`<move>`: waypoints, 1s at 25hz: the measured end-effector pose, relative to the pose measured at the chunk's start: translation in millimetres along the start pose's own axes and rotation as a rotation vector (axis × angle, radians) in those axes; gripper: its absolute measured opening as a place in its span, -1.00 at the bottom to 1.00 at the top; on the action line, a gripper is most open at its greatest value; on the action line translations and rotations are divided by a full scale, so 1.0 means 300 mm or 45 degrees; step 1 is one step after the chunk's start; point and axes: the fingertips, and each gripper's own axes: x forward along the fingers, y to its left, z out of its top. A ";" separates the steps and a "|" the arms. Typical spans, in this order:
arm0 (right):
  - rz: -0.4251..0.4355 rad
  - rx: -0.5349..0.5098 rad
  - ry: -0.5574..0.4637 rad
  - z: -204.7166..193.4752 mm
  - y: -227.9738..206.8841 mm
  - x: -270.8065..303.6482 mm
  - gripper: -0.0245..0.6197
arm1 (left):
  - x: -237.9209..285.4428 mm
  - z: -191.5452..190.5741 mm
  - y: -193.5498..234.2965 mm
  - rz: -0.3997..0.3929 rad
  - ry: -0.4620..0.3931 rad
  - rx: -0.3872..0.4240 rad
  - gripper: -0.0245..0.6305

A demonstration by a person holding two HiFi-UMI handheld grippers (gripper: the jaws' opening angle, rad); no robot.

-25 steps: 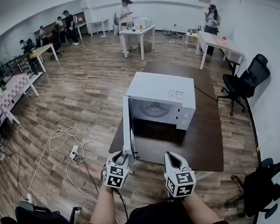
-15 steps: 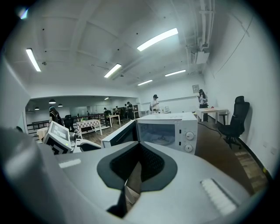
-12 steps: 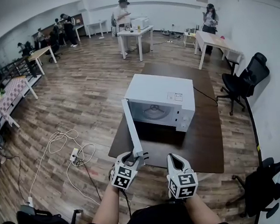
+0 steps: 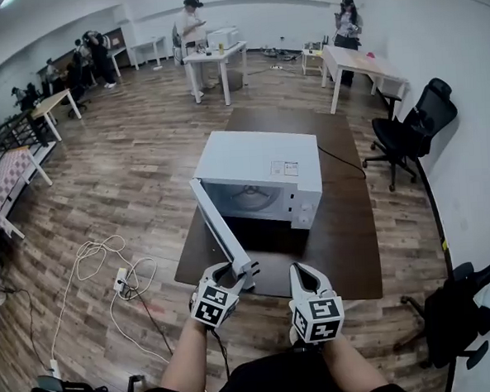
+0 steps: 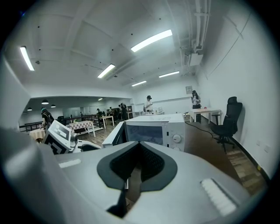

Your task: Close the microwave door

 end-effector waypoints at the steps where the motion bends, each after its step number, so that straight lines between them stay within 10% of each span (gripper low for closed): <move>1: -0.006 0.002 -0.004 0.005 -0.015 0.001 -0.90 | 0.016 0.011 -0.009 -0.009 0.000 0.007 -0.33; 25: -0.044 0.044 -0.033 0.096 -0.379 0.137 -0.90 | 0.391 0.232 -0.100 -0.066 0.002 -0.048 -0.45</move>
